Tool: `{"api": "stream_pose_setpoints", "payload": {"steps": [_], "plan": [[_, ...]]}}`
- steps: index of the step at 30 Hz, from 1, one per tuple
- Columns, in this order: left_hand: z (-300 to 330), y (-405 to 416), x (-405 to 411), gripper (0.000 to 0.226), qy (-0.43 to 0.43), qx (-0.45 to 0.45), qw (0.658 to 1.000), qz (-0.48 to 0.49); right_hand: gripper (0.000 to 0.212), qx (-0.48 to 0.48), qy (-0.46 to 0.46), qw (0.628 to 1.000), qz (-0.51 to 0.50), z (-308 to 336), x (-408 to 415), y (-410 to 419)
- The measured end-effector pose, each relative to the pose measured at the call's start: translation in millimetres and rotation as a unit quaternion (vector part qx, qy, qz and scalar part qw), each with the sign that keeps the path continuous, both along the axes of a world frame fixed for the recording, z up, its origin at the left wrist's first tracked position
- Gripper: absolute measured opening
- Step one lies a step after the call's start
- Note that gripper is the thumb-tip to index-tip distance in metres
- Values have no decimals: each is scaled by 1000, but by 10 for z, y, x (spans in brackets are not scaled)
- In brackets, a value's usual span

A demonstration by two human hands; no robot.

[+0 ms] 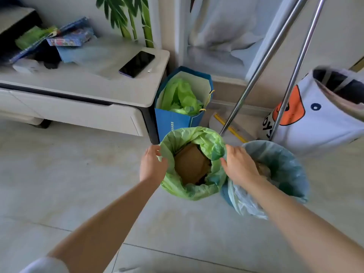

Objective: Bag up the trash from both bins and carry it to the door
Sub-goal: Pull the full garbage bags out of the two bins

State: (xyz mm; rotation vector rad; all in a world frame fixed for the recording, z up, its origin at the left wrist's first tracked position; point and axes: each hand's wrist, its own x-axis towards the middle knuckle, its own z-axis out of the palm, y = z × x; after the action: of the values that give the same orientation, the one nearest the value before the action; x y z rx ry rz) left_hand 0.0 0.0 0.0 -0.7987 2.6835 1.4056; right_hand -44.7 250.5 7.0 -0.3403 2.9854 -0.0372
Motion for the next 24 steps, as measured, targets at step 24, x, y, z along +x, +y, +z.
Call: {"api": "stream_pose_setpoints", "payload": {"steps": [24], "plan": [[-617, -688, 217, 35, -162, 210, 959, 101, 13, -11, -55, 996, -72, -365, -332, -540]]}}
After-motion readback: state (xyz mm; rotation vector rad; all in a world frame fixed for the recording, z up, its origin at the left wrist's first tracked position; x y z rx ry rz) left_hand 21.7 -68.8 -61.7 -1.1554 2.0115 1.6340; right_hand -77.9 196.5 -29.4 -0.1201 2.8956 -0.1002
